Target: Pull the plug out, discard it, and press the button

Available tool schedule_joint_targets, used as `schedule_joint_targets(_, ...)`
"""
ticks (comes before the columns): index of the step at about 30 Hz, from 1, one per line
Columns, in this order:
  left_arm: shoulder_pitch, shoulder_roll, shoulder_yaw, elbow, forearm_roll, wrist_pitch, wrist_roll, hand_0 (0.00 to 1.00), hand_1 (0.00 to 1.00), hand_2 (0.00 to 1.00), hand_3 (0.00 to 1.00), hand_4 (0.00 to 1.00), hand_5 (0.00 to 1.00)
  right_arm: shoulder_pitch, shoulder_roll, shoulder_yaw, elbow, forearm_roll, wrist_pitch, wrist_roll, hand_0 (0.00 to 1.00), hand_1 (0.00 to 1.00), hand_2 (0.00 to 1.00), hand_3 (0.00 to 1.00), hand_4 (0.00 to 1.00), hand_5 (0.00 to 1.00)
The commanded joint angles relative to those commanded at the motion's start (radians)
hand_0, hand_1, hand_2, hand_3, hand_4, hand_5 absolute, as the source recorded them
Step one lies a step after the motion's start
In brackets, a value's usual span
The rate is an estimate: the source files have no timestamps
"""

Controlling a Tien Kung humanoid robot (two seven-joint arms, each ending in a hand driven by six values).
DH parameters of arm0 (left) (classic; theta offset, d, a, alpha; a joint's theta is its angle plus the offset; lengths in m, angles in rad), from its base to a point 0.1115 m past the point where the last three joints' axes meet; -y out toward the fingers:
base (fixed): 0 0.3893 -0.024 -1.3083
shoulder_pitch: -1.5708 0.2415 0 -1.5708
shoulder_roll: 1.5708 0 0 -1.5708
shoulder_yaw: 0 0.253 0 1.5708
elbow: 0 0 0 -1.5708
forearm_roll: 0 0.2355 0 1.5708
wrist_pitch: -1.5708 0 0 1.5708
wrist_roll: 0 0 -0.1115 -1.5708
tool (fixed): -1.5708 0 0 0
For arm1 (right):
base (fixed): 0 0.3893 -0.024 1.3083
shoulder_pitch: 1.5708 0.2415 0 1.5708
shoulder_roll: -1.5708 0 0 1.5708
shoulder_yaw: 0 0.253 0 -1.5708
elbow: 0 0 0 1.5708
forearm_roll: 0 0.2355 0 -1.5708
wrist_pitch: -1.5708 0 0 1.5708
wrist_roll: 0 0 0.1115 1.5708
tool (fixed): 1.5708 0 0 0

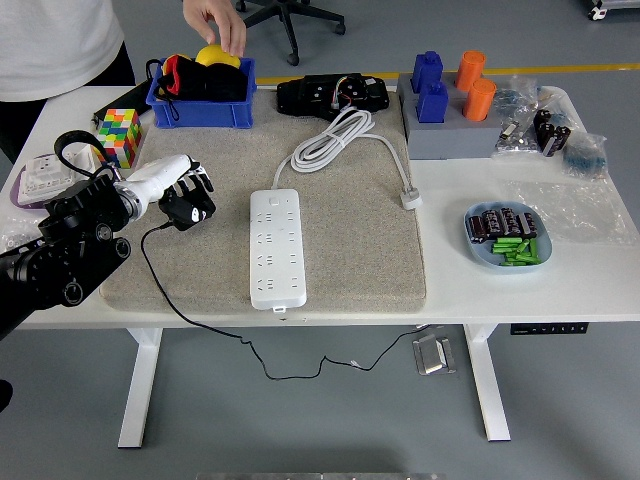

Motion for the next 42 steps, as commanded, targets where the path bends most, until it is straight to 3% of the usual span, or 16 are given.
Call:
schedule_joint_targets(4,0.004,0.002,-0.006,0.001,-0.01,-0.014,0.008,0.462,0.458,0.456,0.584,0.714,0.002,-0.004,0.001,0.006,-0.001,-0.003,0.0,0.0,0.767,0.729,0.724,0.713,0.883,0.658)
schedule_joint_targets(5,0.006,0.002,-0.009,0.002,-0.012,-0.015,0.009,0.67,0.698,0.671,0.801,0.92,0.002,-0.004,0.002,0.007,-0.001,-0.004,0.0,0.0,0.767,0.729,0.724,0.713,0.883,0.658)
schedule_joint_targets(10,0.009,0.003,-0.021,-0.002,-0.011,-0.013,0.012,0.67,0.698,0.671,0.801,0.92,0.002,-0.006,0.005,0.009,0.0,-0.004,0.001,0.0,0.767,0.729,0.724,0.713,0.883,0.658)
schedule_joint_targets(11,0.009,0.004,-0.025,-0.004,-0.008,-0.015,0.014,0.698,0.786,0.836,0.942,0.963,0.002,-0.006,0.005,0.009,0.0,-0.004,0.001,0.001,0.767,0.729,0.724,0.713,0.883,0.658)
schedule_joint_targets(16,0.015,0.013,-0.051,-0.033,-0.01,-0.05,0.051,0.698,0.786,0.836,0.942,0.963,0.002,-0.007,0.005,0.011,0.002,-0.004,0.001,0.001,0.767,0.729,0.724,0.713,0.883,0.658)
schedule_joint_targets(17,0.016,0.014,-0.056,-0.04,-0.011,-0.059,0.059,0.763,0.886,0.945,0.998,0.998,0.237,-0.007,0.005,0.012,0.002,-0.004,0.001,0.001,0.767,0.729,0.724,0.713,0.883,0.658)
schedule_joint_targets(22,0.019,0.023,-0.09,-0.101,0.006,-0.084,0.09,0.763,0.886,0.945,0.998,0.998,0.237,-0.007,0.006,0.016,0.0,-0.007,0.001,0.001,0.767,0.729,0.724,0.713,0.883,0.658)
schedule_joint_targets(23,0.019,0.024,-0.098,-0.118,0.013,-0.087,0.097,0.851,0.95,0.998,0.998,0.998,0.485,-0.007,0.006,0.016,0.0,-0.006,0.001,0.001,0.767,0.729,0.724,0.713,0.883,0.658)
schedule_joint_targets(25,0.019,0.026,-0.107,-0.151,0.024,-0.086,0.105,0.851,0.95,0.998,0.998,0.998,0.485,-0.007,0.007,0.016,0.001,-0.005,0.001,0.001,0.767,0.729,0.724,0.713,0.883,0.658)
schedule_joint_targets(28,0.015,0.025,-0.104,-0.195,0.029,-0.051,0.069,0.851,0.95,0.998,0.998,0.998,0.485,-0.006,0.006,0.015,0.002,-0.004,0.001,0.001,0.767,0.729,0.724,0.713,0.883,0.658)
schedule_joint_targets(29,0.013,0.023,-0.1,-0.207,0.029,-0.032,0.046,0.812,0.895,0.946,0.998,0.998,0.509,-0.006,0.006,0.015,0.002,-0.004,0.001,0.001,0.767,0.729,0.724,0.713,0.883,0.658)
schedule_joint_targets(34,-0.006,0.001,-0.064,-0.246,0.001,0.036,-0.061,0.812,0.895,0.946,0.998,0.998,0.509,-0.006,0.005,0.014,0.0,-0.004,0.001,0.001,0.767,0.729,0.724,0.713,0.883,0.658)
schedule_joint_targets(35,-0.013,-0.005,-0.052,-0.245,-0.006,0.043,-0.071,0.31,0.368,0.463,0.857,0.888,0.216,-0.006,0.005,0.014,0.0,-0.004,0.002,0.001,0.767,0.729,0.724,0.713,0.883,0.658)
schedule_joint_targets(40,-0.059,-0.046,0.034,-0.192,-0.055,0.032,-0.06,0.31,0.368,0.463,0.857,0.888,0.216,-0.002,0.003,0.009,0.001,0.0,0.001,0.001,0.767,0.729,0.724,0.713,0.883,0.658)
schedule_joint_targets(41,-0.067,-0.054,0.05,-0.179,-0.066,0.023,-0.05,0.056,0.07,0.156,0.686,0.453,0.002,-0.002,0.003,0.008,0.002,0.001,0.001,0.001,0.767,0.729,0.724,0.713,0.883,0.658)
schedule_joint_targets(42,-0.075,-0.064,0.071,-0.162,-0.076,0.011,-0.035,0.056,0.07,0.156,0.686,0.453,0.002,-0.002,0.002,0.006,0.001,0.002,0.001,0.001,0.767,0.729,0.724,0.713,0.883,0.658)
